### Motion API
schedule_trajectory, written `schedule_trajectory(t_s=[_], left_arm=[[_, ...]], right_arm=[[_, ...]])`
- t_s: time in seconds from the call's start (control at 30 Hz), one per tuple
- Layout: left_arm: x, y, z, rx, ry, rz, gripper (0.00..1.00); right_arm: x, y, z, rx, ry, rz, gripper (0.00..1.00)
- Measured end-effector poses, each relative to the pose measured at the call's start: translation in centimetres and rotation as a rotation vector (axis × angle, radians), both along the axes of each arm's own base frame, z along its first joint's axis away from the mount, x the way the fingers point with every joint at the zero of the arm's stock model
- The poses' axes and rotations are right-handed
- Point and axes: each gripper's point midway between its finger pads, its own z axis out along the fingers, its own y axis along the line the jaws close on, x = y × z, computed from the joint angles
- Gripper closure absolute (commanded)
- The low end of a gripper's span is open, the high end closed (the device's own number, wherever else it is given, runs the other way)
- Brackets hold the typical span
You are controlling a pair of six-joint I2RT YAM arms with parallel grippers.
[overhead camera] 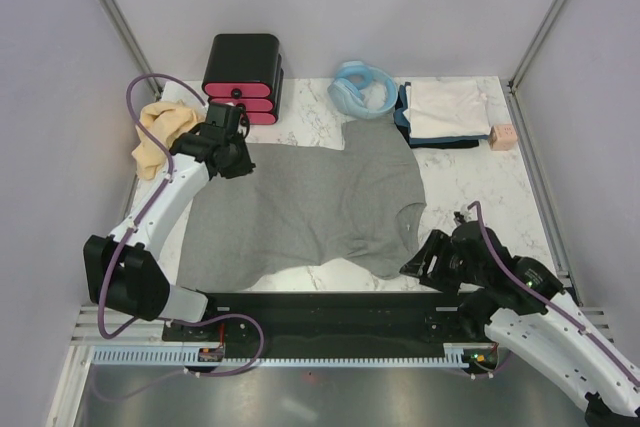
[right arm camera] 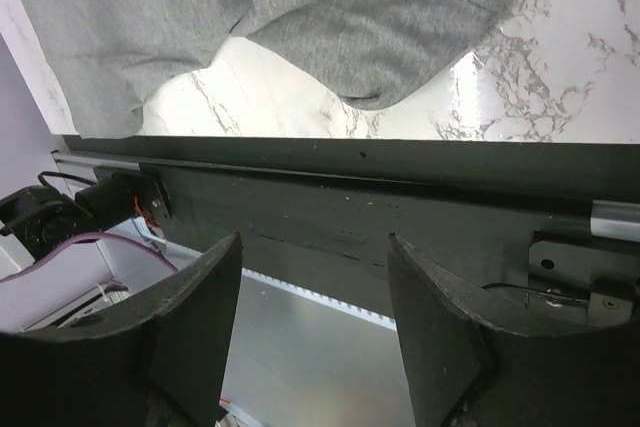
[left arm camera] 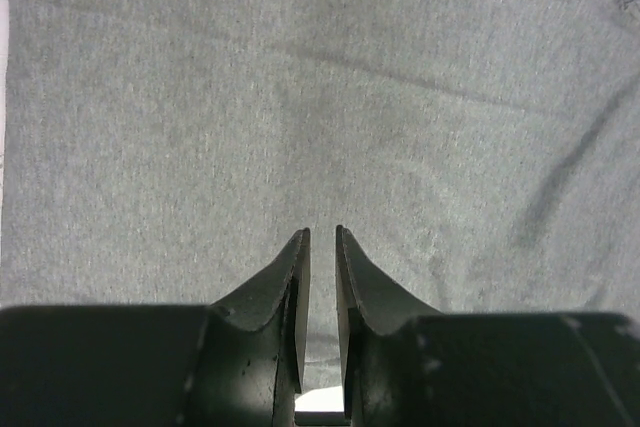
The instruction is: Fold and stack the t-shirts
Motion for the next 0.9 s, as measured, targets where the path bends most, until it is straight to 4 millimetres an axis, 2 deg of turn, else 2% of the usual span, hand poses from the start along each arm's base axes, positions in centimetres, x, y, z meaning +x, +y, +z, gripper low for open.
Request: schedule_trajectory(t_s=[0.37, 0.63, 0.9], left_arm=[[-0.8, 1.1, 1.1, 0.031, -0.022, 0.026, 0.77], [-1.0, 1.0, 0.9, 0.029, -0.01, 0.029, 0.78], [-0.5, 0.5, -0.5, 0.032, 0.036, 0.017, 0.78]], right_arm=[[0.1, 1.6, -1.7, 0.013, 0.071, 0.05, 0.32], [0.4, 2.0, -3.2, -0.05, 0.133, 0.076, 0.32], [0.3, 1.8, -2.2, 0.007, 0.075, 0.053, 0.32]])
